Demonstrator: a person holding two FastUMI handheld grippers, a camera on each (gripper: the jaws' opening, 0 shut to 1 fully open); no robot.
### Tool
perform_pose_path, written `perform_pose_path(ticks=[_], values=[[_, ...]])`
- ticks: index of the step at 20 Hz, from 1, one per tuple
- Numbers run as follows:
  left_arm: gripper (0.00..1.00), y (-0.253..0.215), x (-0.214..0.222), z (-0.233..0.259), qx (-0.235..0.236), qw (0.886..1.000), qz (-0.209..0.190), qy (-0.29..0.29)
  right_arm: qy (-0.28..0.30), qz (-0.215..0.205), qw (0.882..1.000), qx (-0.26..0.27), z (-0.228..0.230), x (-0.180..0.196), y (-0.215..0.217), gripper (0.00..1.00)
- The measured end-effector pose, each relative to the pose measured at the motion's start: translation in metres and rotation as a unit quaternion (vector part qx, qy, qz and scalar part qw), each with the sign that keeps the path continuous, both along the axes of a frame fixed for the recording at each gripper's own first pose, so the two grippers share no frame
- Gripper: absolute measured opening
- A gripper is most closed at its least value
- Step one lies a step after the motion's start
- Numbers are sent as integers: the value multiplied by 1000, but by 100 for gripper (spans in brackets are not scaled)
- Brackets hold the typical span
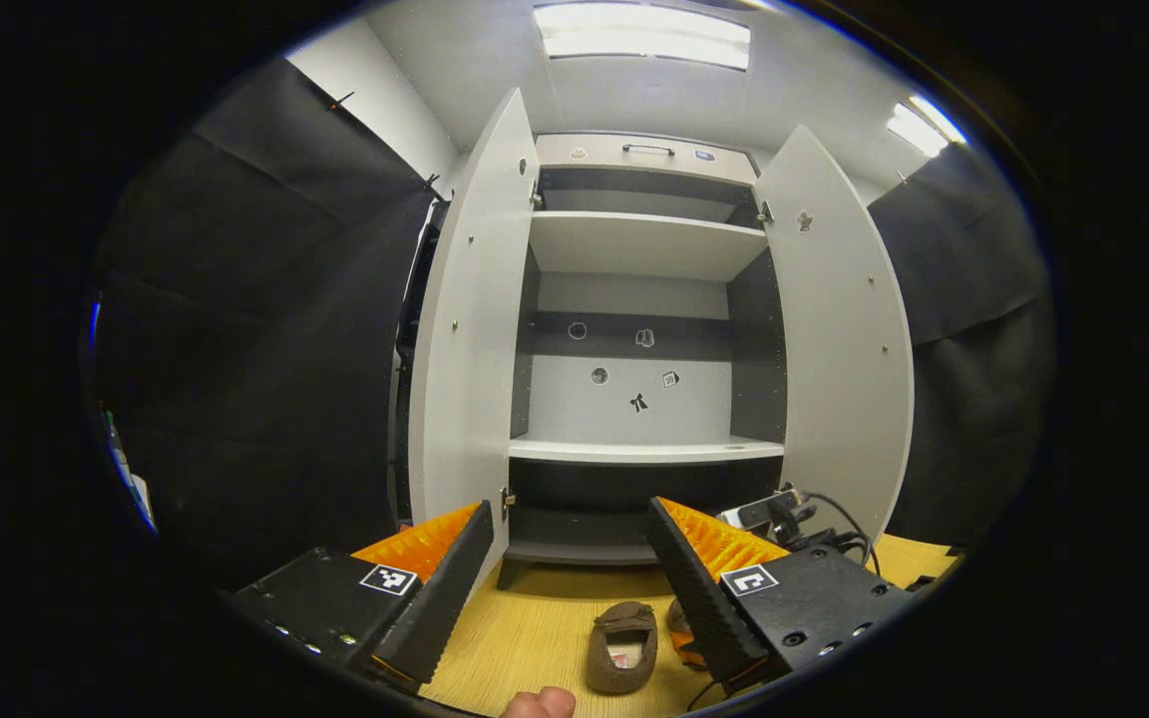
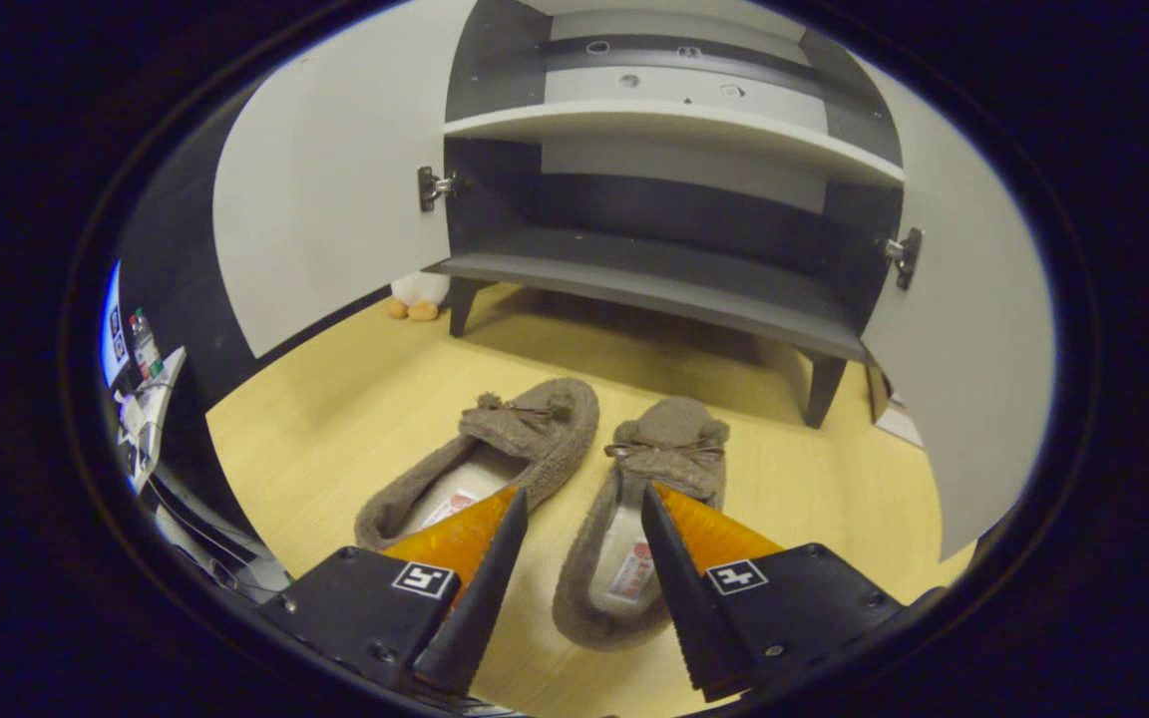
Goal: Grab one shoe with the right hand and put it into the shoe cabinet, grab the other shoe with the left hand and put it into the shoe cabinet; then close the right door with the right hand and the left door with the left hand.
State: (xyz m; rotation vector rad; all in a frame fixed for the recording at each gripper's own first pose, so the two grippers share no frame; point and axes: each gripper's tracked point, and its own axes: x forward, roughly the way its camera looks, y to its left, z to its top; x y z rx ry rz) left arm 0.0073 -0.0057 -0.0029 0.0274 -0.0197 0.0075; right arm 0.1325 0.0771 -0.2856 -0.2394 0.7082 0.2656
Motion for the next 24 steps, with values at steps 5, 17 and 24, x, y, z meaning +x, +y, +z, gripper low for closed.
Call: perform_pose_path(ticks=[5,17,24], values=[[99,1,2,-7,-4,1000,3,8,34,-16,999,2,-28,21,4,66],[95,2,5,-12,-11,1000,5,17,-2,-57,998,27,-33,41,-13,4],[95,2,4,-15,-14,1000,-1,20,-68,-53,994,67,24,30,-14,4]])
